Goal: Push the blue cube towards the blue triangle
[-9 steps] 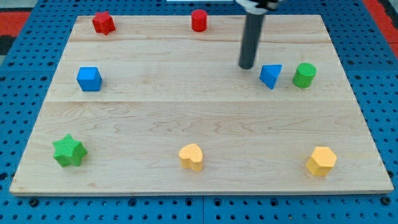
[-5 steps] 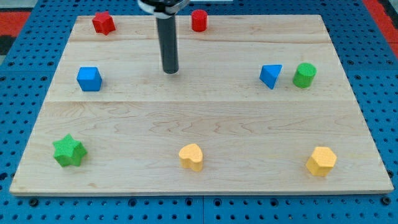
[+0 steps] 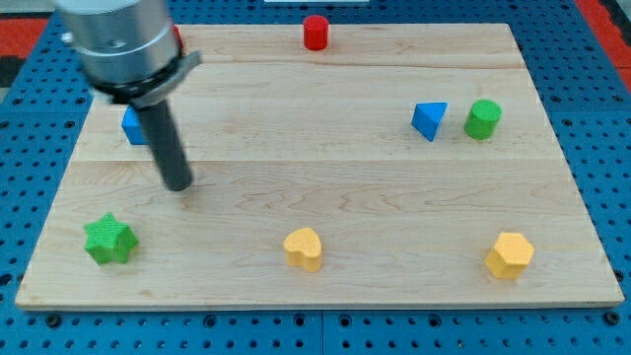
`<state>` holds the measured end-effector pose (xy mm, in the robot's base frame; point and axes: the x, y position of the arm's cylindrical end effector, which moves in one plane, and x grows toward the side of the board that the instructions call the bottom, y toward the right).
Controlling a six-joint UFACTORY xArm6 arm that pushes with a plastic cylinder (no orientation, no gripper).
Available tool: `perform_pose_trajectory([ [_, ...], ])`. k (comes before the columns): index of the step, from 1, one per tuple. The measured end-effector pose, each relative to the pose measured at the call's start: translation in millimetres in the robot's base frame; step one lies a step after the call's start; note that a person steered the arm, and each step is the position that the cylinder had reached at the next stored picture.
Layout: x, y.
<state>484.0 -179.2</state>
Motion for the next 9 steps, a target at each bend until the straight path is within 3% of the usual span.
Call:
perform_pose_trajectory([
  [1,5.2,-60.8],
  [2,-26.4,-103.1],
  [3,-65.4,-101.4],
  [4,-70.4,-53.7],
  [7,-103.7,-22.9],
  [9,-104.4,70.6],
])
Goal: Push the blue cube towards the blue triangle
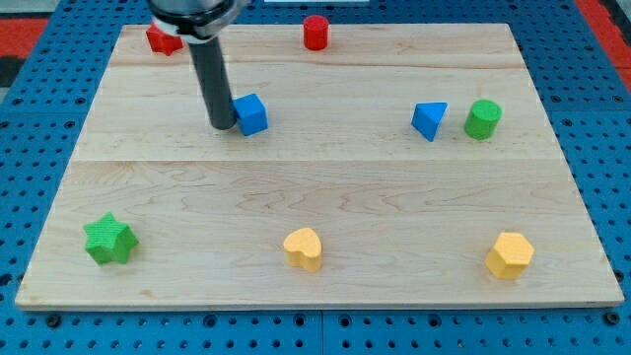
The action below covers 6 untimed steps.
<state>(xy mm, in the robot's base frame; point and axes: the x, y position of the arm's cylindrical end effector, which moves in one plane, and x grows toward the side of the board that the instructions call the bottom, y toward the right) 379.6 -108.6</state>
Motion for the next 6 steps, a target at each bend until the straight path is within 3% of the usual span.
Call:
perform_pose_trajectory([
  [3,-40.5,48.0],
  [6,-19.3,152.5],
])
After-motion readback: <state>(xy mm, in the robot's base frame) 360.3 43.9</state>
